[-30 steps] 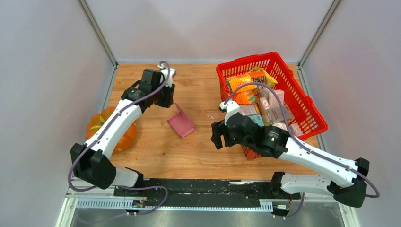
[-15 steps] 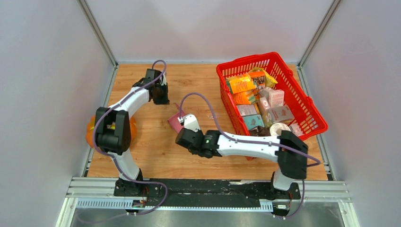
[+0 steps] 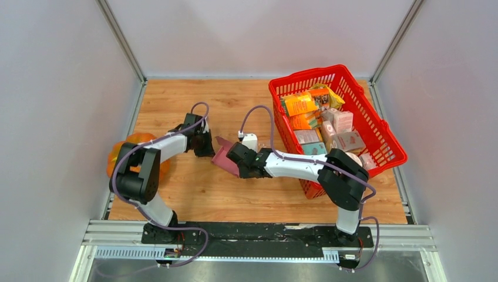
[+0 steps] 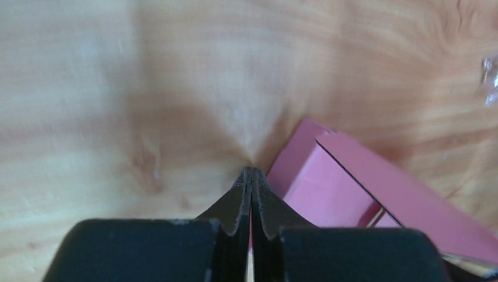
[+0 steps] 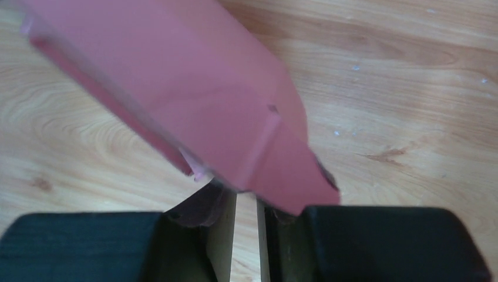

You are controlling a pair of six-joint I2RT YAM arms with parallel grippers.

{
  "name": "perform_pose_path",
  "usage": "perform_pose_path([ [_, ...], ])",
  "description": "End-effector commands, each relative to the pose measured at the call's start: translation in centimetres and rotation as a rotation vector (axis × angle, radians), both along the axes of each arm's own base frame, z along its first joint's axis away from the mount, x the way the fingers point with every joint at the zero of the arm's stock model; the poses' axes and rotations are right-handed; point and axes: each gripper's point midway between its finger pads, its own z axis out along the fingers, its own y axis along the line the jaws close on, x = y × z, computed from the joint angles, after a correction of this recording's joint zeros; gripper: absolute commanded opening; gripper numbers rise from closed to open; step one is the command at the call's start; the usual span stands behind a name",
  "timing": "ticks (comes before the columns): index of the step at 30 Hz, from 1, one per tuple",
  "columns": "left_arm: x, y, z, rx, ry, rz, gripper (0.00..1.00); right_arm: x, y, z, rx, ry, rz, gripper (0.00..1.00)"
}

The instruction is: Fold the paper box

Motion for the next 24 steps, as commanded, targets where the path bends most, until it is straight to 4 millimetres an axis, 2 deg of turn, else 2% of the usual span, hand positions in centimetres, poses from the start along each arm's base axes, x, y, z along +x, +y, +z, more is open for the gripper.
perform_pose_path([
  [1,-2.1,-1.2,1.4,-0.119,-0.074,0.051,0.04,2.1,-0.1,0.3,0.054,-0.021,-0.074,0.22],
  [2,-2.8,-1.3,1.4,-0.138,-0.074,0.059,0.04,2.4,-1.2,0.2,0.012,-0.025,-0.084,0.23],
  [3,-2.6,-1.6,1.8,-0.171,-0.114,0.067,0.04,2.8,-1.8,0.3,-0.01,-0.043,-0.086,0.24],
  [4,-4.2,-2.0,1.4,-0.218,-0.095,0.081,0.04,2.7,-2.0,0.2,-0.014,-0.035,-0.056,0.25],
  [5,-4.6,-2.1,1.5,-0.234,-0.104,0.088,0.04,3.2,-2.2,0.1,0.024,-0.021,-0.045,0.25],
  [6,-5.9,-2.0,0.8,-0.232,-0.086,0.095,0.04,3.0,-2.0,0.0,0.05,0.002,-0.012,0.28],
  [8,-6.7,-2.1,1.7,-0.243,-0.123,0.097,0.05,2.3,-2.8,0.1,0.028,0.033,0.038,0.3],
  [10,-8.1,-1.3,2.7,-0.242,-0.167,0.114,0.07,1.8,-3.4,0.6,0.009,0.035,0.088,0.36],
  [11,-8.6,-0.9,3.0,-0.234,-0.182,0.122,0.09,1.6,-3.7,1.5,0.007,0.014,0.124,0.39],
  [12,-9.5,-0.3,3.0,-0.215,-0.175,0.136,0.11,1.2,-4.2,1.1,-0.006,0.015,0.157,0.45],
  [13,-9.8,0.3,4.3,-0.217,-0.241,0.146,0.16,1.0,-4.1,1.3,0.009,0.015,0.193,0.46],
  [14,-10.1,0.6,4.8,-0.215,-0.264,0.152,0.17,1.5,-4.3,2.0,0.021,-0.017,0.224,0.47],
  [15,-11.0,1.1,4.8,-0.199,-0.255,0.16,0.19,1.5,-4.5,1.8,0.022,-0.02,0.238,0.47],
  [16,-11.0,1.6,6.2,-0.201,-0.318,0.176,0.22,1.6,-4.3,2.0,0.04,-0.018,0.256,0.47],
  [18,-12.0,2.6,6.6,-0.169,-0.325,0.192,0.24,2.4,-4.1,2.8,0.07,-0.038,0.274,0.46],
  [19,-12.0,2.9,7.6,-0.172,-0.369,0.2,0.27,2.2,-3.7,3.0,0.098,-0.035,0.3,0.46],
  [22,-12.6,3.4,8.8,-0.166,-0.406,0.195,0.27,3.2,-2.2,4.2,0.149,-0.086,0.334,0.43],
  [24,-12.8,3.4,9.4,-0.169,-0.414,0.191,0.27,4.0,-1.6,4.0,0.148,-0.088,0.328,0.38],
])
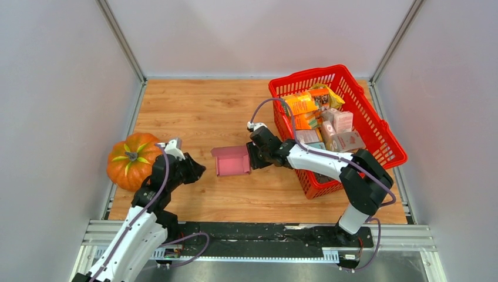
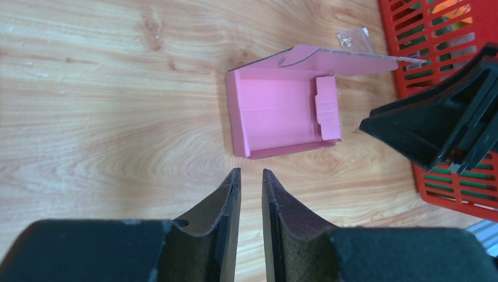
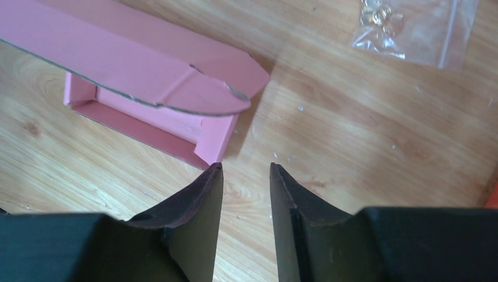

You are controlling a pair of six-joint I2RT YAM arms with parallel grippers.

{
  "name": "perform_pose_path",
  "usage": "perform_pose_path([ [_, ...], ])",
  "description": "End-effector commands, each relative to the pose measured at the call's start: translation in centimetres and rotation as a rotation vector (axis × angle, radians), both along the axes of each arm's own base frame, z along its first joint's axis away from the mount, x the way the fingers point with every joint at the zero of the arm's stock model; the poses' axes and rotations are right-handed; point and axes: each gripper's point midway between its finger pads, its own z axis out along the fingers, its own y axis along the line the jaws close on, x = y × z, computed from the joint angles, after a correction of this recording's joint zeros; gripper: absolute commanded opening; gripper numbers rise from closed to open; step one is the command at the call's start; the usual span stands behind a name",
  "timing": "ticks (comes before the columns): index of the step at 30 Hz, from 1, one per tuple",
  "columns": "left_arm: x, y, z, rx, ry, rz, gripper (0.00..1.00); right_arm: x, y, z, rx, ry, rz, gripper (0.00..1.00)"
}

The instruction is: Fold the paper box

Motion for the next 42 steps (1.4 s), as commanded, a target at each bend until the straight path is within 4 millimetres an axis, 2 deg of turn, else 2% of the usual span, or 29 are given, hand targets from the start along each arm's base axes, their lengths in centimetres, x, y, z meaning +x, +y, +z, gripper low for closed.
perform_pose_path([
  [1,-1.1,1.1,0.3,0.044,0.028,0.023,0.27,1.9,2.9,2.2,0.09,-0.07,0.072,0.37],
  [4,-1.1,1.0,0.7,0.043,0.023,0.017,0.27,2.7,3.6,2.2,0.094,-0.069,0.048,0.37],
  [12,-1.1,0.9,2.0,0.07,0.007,-0.02,0.32,3.7,4.1,0.0,0.069,-0.059,0.025,0.4],
  [22,-1.1,1.1,1.4,0.112,0.012,-0.042,0.34,4.1,3.2,-2.5,-0.054,-0.104,-0.003,0.32],
  [23,-0.9,1.1,1.5,0.111,0.006,-0.04,0.34,3.9,3.3,-2.8,-0.072,-0.111,0.001,0.27],
  [26,-0.5,1.0,1.3,0.112,0.006,-0.04,0.33,4.0,2.7,-3.9,-0.16,-0.133,-0.019,0.04],
  [28,-0.2,0.8,0.9,0.107,0.022,-0.039,0.31,4.0,1.8,-5.1,-0.248,-0.156,-0.043,0.01],
  [29,0.0,0.7,0.8,0.102,0.023,-0.039,0.3,3.9,2.2,-4.9,-0.265,-0.175,-0.042,0.0],
  [30,0.1,0.7,0.6,0.1,0.031,-0.032,0.28,4.6,1.2,-4.8,-0.329,-0.227,-0.092,0.0],
  [31,0.2,0.8,0.5,0.101,0.036,-0.022,0.27,4.3,0.3,-5.2,-0.4,-0.239,-0.113,0.0],
  [32,0.2,0.9,0.4,0.102,0.04,-0.014,0.27,3.7,0.6,-5.8,-0.451,-0.258,-0.104,0.0],
  [34,0.2,1.2,0.3,0.108,0.043,0.008,0.26,3.7,0.8,-5.7,-0.495,-0.294,-0.117,0.0],
  [37,0.2,1.7,0.4,0.119,0.043,0.031,0.26,3.0,1.5,-6.7,-0.467,-0.25,-0.112,0.0],
  [39,0.0,1.7,0.5,0.122,0.045,0.03,0.26,2.6,1.8,-5.8,-0.419,-0.246,-0.088,0.01],
  [40,0.0,1.7,0.5,0.122,0.044,0.028,0.26,2.2,2.9,-5.2,-0.35,-0.224,-0.061,0.05],
  [41,-0.2,1.7,0.4,0.122,0.047,0.025,0.26,2.3,3.1,-4.6,-0.313,-0.213,-0.059,0.16],
  [42,-0.2,1.7,0.3,0.118,0.047,0.023,0.26,2.2,3.3,-3.9,-0.281,-0.213,-0.054,0.2],
])
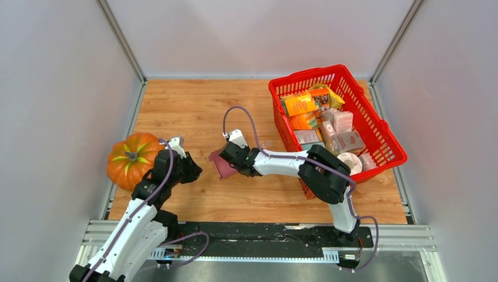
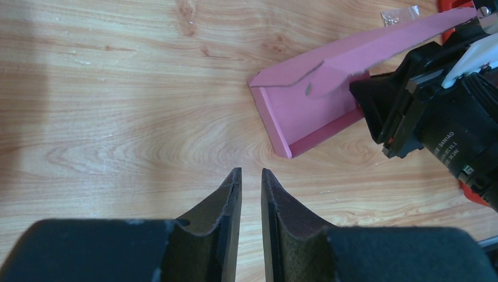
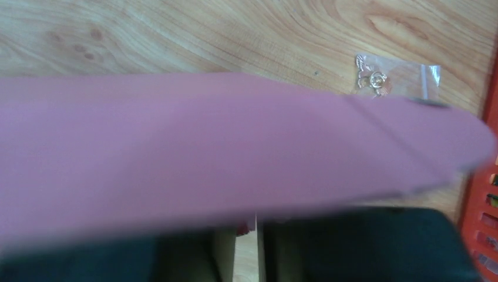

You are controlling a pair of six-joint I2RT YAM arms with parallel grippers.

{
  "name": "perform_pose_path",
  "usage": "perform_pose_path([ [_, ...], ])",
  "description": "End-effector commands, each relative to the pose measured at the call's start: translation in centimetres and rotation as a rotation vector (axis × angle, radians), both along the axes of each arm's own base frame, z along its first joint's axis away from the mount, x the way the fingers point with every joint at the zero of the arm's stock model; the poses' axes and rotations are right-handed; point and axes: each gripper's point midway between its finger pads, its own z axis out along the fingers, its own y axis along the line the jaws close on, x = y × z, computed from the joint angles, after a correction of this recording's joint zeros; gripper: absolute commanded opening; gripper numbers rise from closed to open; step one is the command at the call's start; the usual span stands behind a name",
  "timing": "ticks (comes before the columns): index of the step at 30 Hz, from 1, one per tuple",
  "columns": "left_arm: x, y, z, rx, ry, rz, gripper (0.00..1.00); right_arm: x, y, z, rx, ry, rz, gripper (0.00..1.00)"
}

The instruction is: Fold the paper box

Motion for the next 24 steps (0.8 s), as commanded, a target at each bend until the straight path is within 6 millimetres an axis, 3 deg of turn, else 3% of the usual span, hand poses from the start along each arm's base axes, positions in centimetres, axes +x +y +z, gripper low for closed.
perform_pose_path([
  [1,0.3,0.1,0.9,-0.013,-0.036,0.016,0.26,-1.5,0.1,1.7,0.124,0.071,0.044,0.23],
  [11,-0.5,0.0,0.1,-0.033,-0.029,0.013,0.26,-1.0,0.7,7.6,0.332,0.014,0.116,0.48],
  [24,-0.4,-0.2,-0.1,-0.028,-0.017,-0.006,0.26,1.4,0.2,3.8,0.212,-0.029,0.086,0.37],
])
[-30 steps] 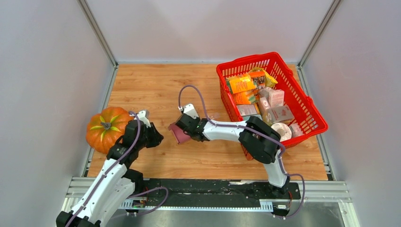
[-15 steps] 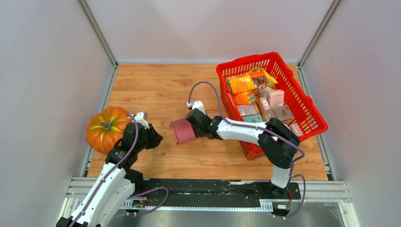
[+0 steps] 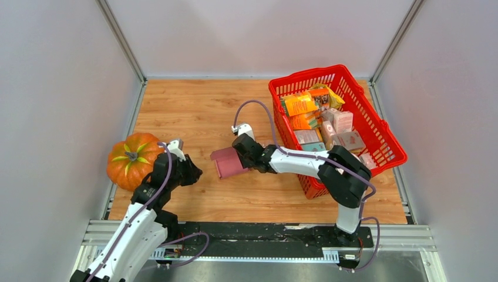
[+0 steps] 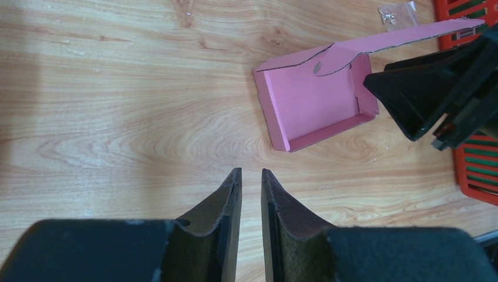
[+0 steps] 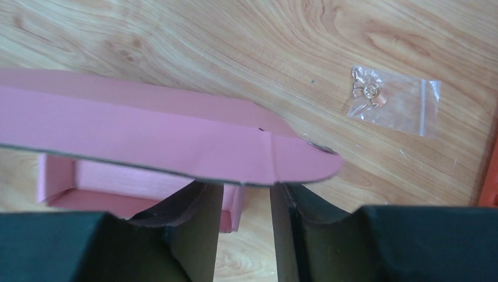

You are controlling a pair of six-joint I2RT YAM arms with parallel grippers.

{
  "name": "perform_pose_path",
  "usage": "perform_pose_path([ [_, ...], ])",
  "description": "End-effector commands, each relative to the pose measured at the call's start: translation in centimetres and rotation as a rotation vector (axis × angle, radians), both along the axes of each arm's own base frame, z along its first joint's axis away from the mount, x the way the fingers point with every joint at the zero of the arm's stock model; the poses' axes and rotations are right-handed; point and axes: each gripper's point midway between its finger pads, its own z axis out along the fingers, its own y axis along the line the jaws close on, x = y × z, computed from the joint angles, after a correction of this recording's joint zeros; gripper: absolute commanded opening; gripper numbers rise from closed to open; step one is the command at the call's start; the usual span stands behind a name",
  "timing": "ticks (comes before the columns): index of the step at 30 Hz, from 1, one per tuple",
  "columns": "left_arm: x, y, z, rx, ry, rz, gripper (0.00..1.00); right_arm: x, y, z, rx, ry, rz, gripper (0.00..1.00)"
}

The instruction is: Fold the paper box

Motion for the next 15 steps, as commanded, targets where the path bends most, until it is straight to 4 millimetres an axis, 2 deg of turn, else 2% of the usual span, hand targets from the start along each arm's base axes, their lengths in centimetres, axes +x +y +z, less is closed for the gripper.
perform_pose_path([
  [1,0.2,-0.2,0.3,-0.01,-0.011,-0.007,0.26,1.8,0.5,-0.1,-0.01,-0.067,-0.011,0.37],
  [7,0.3,-0.6,-0.2,-0.018,0.011,-0.017,0.27,1.8,0.6,-1.9,-0.053,-0.06,-0.005,0.27],
  [11,0.4,-0.3,0.0,-0.007,0.007,-0.009,0.27,1.2,1.0,-2.7,-0.1,-0.079,0.009,0.03],
  [14,0.3,0.0,0.4,-0.001,0.003,0.005,0.27,1.1,2.2,-2.2,-0.083,-0.07,0.014,0.0],
  [15,0.2,0.2,0.6,0.002,-0.009,0.016,0.26,1.1,3.2,-1.5,-0.058,-0.069,0.023,0.0],
])
